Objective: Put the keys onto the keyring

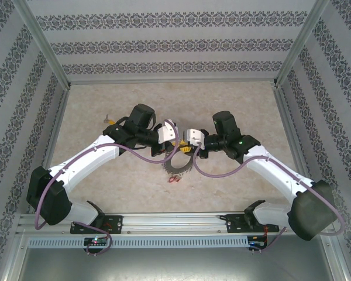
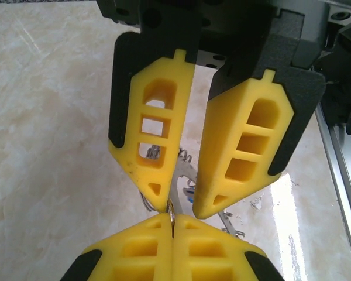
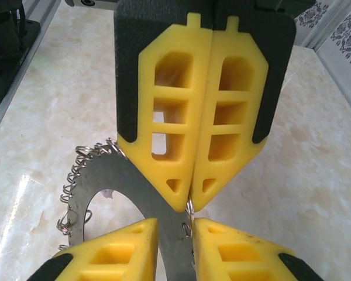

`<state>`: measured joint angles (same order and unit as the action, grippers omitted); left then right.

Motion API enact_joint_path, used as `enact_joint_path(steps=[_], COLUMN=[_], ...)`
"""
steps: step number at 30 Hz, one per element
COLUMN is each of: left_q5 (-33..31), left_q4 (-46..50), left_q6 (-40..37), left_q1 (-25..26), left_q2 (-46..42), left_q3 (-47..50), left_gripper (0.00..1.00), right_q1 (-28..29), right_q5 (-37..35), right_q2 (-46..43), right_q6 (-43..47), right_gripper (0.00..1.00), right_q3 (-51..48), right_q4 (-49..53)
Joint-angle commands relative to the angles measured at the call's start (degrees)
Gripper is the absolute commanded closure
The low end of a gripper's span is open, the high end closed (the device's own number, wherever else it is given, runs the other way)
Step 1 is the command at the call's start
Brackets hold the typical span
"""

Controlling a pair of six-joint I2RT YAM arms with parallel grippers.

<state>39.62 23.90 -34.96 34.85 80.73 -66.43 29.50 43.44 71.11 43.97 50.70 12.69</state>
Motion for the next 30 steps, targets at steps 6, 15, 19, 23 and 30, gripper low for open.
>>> enact_joint_path(steps=[6,15,19,23,30], left_q5=[6.2,7.7,7.6,7.0,6.1], left_q4=[-3.6,-1.4,-0.6,-1.0,-3.5], left_q6=[-0.8,-1.2,-1.0,-0.2,0.2], left_q1=[0.1,0.0,-0.5,-0.6,-0.6], left_q2=[-1.2,-0.9,-1.7,-1.8,-0.9], left_q3=[-0.7,-1.0,-0.4,0.6,1.8], left_gripper=[1.00,0.98,0.67,0.66,0.66], right_q1=[0.7,-1.0,-2.0,-2.5,-2.7], right_q5=[-0.9,-0.7,0.2,0.5,1.6], right_q2=[1.8,-2.2,-4.6,-5.7,-6.6], right_q6=[-0.5,-3.0,-4.1,-5.4,-6.1], right_gripper=[0.96,1.00,1.00,1.00,1.00], right_q3=[1.1,-5.6,-8.3,-9.9,-11.1], right_q4=[-1.0,-10.8,-13.4,-15.1,-16.3])
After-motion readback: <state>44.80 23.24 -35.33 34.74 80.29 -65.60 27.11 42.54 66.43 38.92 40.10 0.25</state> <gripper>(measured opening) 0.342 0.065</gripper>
